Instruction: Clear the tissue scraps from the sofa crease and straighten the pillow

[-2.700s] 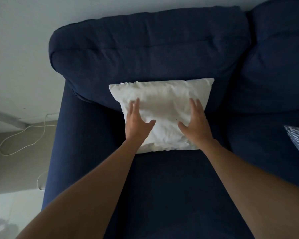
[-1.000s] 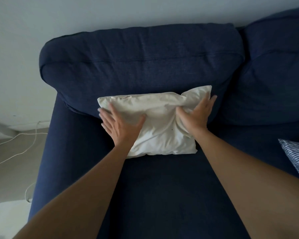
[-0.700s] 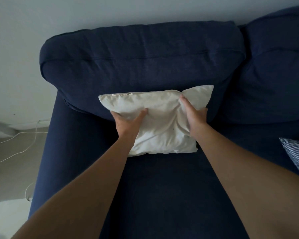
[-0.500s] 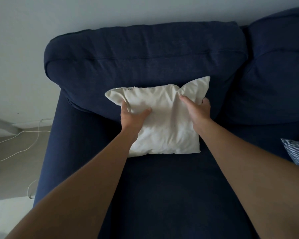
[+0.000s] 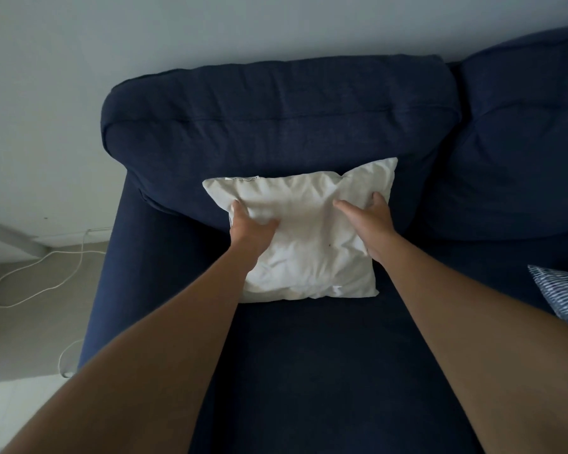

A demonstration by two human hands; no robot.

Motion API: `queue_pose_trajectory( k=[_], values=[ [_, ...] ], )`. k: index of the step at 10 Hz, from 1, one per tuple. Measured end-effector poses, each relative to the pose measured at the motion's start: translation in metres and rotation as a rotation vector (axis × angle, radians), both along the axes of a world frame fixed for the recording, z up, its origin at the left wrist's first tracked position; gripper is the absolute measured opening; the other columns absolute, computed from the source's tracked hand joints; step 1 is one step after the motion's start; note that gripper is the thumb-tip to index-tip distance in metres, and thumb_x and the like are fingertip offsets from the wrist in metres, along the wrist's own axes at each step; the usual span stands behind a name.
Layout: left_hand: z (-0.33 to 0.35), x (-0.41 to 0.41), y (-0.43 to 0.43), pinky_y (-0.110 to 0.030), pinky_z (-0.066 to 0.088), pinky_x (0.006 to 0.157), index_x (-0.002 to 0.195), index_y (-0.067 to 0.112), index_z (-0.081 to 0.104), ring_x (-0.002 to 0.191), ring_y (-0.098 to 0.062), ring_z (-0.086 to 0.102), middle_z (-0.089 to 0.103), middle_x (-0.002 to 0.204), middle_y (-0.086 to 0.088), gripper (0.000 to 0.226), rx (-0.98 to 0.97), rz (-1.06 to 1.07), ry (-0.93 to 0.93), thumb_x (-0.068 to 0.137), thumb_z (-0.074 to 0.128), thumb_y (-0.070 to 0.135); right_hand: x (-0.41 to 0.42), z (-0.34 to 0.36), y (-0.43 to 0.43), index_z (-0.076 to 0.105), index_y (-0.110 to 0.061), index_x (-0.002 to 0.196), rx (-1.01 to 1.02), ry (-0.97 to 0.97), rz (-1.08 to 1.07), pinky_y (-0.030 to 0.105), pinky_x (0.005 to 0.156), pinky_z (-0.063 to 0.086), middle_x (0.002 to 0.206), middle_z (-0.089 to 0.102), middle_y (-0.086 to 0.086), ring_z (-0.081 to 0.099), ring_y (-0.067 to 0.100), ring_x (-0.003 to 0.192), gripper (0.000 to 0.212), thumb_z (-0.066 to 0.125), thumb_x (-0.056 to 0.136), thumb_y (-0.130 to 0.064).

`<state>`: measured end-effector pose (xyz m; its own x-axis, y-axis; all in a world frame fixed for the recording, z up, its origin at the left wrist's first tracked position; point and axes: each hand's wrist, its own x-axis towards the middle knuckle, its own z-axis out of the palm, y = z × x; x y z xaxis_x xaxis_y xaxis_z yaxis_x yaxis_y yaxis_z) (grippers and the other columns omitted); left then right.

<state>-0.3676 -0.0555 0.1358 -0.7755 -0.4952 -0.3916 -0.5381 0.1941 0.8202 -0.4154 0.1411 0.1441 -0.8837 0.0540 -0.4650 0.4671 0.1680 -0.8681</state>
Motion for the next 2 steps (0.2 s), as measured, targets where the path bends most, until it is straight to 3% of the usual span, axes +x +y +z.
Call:
queue_pose_trajectory(
  k=[1, 2],
  values=[
    [0.006, -0.009, 0.0, -0.034, 0.048, 0.092, 0.145, 0.02, 0.032, 0.119, -0.024, 0.054, 0.049, 0.139, -0.002, 0.071, -0.096, -0.034, -0.046, 0.085, 0.067, 0.036, -0.007, 0.007, -0.002, 0.019, -0.019, 0.151, 0.065, 0.013, 0.064, 0.044, 0.113, 0.035, 0.158, 0.026, 0.002, 0.034, 0.026, 0.141, 0.102, 0.073, 0.071, -0.05],
    [0.01, -0.002, 0.01, -0.034, 0.043, 0.102, 0.148, 0.016, 0.034, 0.132, -0.025, 0.047, 0.04, 0.15, -0.006, 0.069, -0.191, -0.126, -0.157, 0.09, 0.061, 0.042, 0.004, 0.011, -0.004, 0.014, -0.013, 0.153, 0.18, 0.026, 0.166, 0.035, 0.112, 0.029, 0.16, 0.018, 0.002, 0.026, 0.023, 0.145, 0.094, 0.069, 0.082, -0.043]
  ],
)
